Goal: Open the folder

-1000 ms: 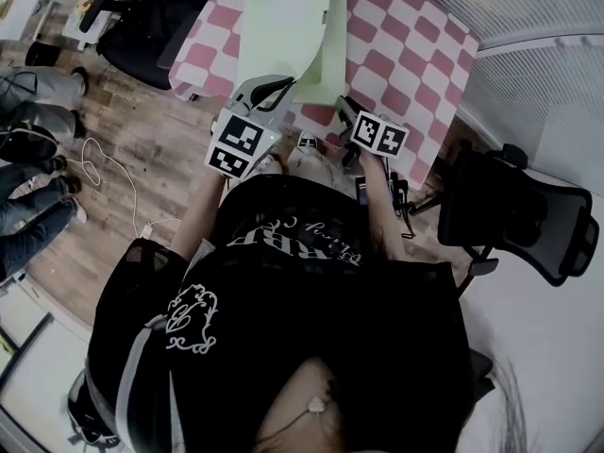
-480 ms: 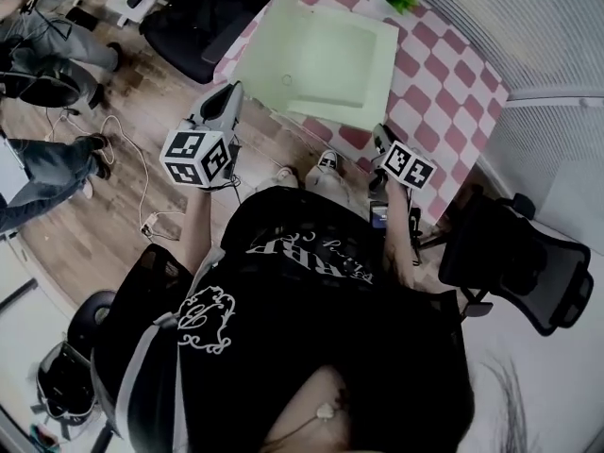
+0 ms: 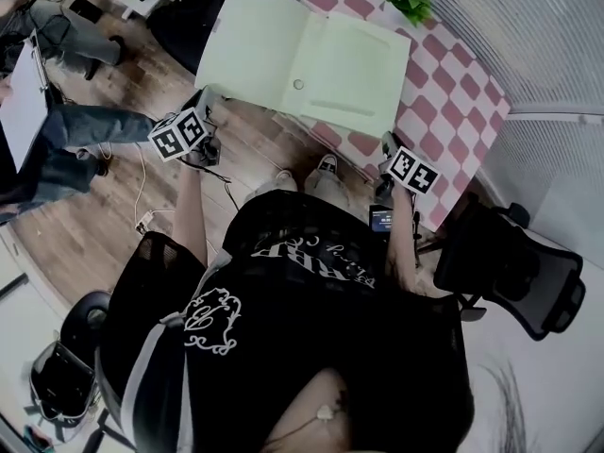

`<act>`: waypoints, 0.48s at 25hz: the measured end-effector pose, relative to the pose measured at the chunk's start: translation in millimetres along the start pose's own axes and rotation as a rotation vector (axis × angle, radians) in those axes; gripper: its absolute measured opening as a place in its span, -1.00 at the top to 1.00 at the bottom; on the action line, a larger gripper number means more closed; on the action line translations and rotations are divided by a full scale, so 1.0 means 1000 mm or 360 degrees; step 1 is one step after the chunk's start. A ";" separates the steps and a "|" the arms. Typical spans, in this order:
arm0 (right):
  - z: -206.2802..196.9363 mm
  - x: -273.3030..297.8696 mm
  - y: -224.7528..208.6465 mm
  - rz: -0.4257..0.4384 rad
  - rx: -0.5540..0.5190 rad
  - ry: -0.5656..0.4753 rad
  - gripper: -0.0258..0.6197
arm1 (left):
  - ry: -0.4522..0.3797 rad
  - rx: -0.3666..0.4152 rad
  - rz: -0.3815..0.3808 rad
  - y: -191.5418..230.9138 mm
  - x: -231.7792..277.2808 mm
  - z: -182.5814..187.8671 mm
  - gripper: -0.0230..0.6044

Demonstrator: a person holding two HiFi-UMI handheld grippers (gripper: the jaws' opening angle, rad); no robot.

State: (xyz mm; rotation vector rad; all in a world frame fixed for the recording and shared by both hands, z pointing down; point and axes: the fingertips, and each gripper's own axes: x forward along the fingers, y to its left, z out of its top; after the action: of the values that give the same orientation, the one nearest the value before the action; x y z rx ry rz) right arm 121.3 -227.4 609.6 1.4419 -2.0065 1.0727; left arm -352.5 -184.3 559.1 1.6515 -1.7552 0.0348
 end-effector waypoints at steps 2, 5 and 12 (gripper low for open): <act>0.000 0.001 0.002 -0.0011 -0.0028 0.0015 0.71 | 0.0059 -0.0070 0.0041 0.022 0.011 -0.011 0.86; 0.001 0.004 0.003 -0.0023 -0.0063 0.0042 0.71 | 0.0173 -0.0141 0.0112 0.050 0.031 -0.033 0.84; 0.002 0.004 0.004 -0.0039 -0.0111 0.0087 0.71 | 0.0407 -0.0184 0.0240 0.079 0.063 -0.073 0.76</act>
State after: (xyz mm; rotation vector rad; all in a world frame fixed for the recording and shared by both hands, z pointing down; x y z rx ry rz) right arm 116.5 -230.7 610.6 1.3836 -1.9633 1.0107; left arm -383.4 -189.5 679.5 1.3651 -1.6493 0.2017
